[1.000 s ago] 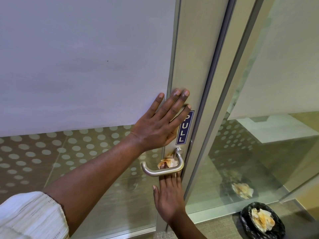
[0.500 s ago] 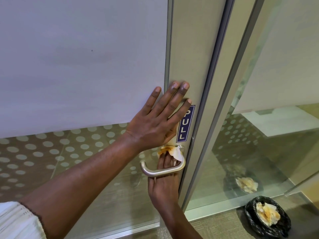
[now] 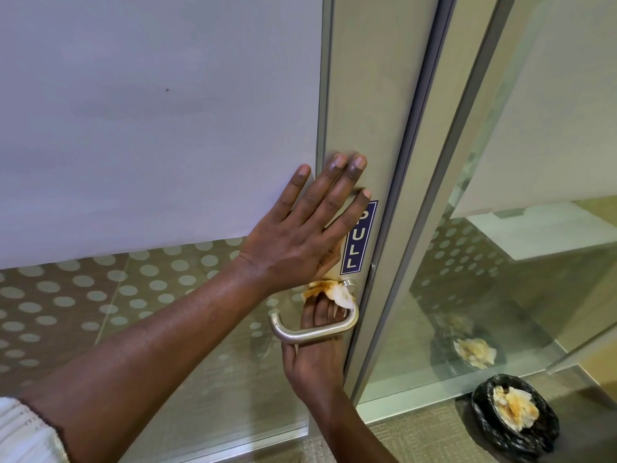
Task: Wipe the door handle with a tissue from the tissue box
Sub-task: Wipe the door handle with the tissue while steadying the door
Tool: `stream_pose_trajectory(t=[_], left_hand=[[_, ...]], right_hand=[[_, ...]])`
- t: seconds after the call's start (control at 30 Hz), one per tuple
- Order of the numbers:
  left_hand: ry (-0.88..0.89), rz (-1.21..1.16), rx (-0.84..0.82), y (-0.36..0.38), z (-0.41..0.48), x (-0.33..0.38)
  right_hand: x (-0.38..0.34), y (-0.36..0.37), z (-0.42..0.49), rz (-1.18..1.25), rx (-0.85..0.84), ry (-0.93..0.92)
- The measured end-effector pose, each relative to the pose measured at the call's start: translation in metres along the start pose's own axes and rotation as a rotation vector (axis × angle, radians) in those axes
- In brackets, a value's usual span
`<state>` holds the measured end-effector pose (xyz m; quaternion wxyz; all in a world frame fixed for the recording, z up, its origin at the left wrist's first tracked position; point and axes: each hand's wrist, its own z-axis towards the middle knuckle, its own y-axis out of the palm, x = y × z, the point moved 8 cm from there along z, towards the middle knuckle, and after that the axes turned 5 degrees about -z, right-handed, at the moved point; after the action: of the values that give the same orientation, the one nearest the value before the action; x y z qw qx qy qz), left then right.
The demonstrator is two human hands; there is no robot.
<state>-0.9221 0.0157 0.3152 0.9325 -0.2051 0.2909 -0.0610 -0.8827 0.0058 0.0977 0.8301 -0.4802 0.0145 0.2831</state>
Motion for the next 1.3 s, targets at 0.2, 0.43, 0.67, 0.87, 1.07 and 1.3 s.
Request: stream_pose_trajectory(t=[0.2,0.43,0.67,0.87,1.07,1.3], left_hand=[[-0.002,0.004,-0.007,0.003,-0.001,-0.001],[-0.004,0.002,-0.016,-0.001,0.001,0.000],[-0.002,0.003,-0.023,-0.004,0.002,0.000],[-0.006,0.011,-0.015,-0.003,0.002,0.001],[-0.006,0.013,-0.027,-0.003,0.002,0.001],[-0.002,0.002,-0.027,-0.006,0.004,0.001]], right_hand=[[0.036,0.011,-0.038,-0.084,-0.088,-0.154],[0.072,-0.005,-0.038,-0.125,-0.127,-0.145],[0.077,-0.032,-0.024,0.109,-0.119,-0.056],[0.083,-0.076,0.000,0.202,0.032,-0.018],[0.070,-0.117,0.045,0.278,0.129,-0.088],[0.014,-0.103,0.063,0.029,-0.120,-0.464]])
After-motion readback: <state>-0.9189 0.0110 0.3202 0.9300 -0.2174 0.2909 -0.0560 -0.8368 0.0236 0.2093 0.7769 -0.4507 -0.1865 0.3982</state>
